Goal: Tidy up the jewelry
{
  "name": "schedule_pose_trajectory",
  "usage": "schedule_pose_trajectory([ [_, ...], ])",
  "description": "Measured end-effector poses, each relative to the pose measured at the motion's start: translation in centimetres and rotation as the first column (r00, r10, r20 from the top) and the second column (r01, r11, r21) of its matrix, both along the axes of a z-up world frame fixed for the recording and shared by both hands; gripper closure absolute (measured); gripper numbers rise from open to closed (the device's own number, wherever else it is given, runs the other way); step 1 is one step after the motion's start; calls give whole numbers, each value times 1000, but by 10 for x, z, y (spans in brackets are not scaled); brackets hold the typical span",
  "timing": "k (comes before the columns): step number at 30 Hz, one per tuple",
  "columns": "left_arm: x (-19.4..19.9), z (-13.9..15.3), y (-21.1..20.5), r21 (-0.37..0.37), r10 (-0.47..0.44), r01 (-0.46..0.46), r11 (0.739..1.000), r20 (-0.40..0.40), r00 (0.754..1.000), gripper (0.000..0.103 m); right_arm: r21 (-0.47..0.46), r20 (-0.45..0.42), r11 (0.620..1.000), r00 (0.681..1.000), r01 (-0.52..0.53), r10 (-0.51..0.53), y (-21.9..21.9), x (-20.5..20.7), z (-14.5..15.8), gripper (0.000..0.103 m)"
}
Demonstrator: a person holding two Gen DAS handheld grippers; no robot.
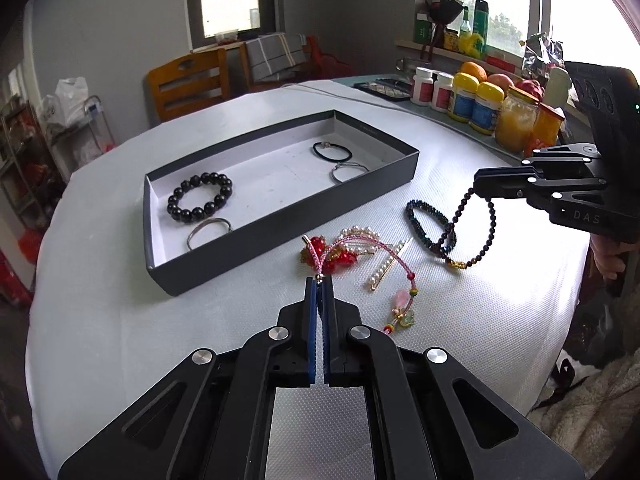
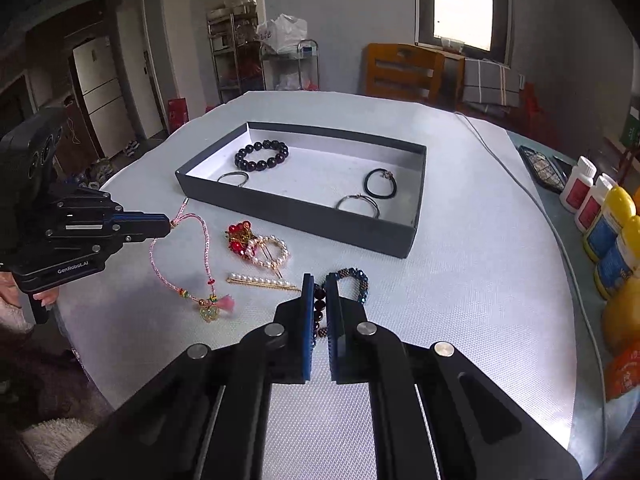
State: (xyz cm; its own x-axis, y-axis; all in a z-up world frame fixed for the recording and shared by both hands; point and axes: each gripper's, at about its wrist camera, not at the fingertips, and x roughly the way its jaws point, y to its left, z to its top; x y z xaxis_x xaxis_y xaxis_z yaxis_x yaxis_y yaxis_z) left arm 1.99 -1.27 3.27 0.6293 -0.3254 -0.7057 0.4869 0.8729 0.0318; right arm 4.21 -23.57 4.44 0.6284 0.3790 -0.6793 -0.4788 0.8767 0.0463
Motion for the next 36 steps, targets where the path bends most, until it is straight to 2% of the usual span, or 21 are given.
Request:
schedule_pose_trajectory([
  [14, 8, 24, 19, -29, 38, -36, 999, 61, 997, 101, -47, 98, 999, 995, -20, 24, 20, 22, 37, 98],
  [25, 52, 70, 19, -48, 69, -61, 997, 177, 982, 101, -24, 117, 1000, 993, 20, -17, 28, 73, 53, 97],
  [30, 95, 61, 10, -52, 91, -84, 995, 147, 985, 101, -25, 111, 999, 993, 45, -42, 37, 100, 49, 97],
  [36, 136, 29, -2, -88, 97, -92, 992, 46, 994, 101, -26, 106, 998, 993, 64, -61, 56, 131, 39, 97],
])
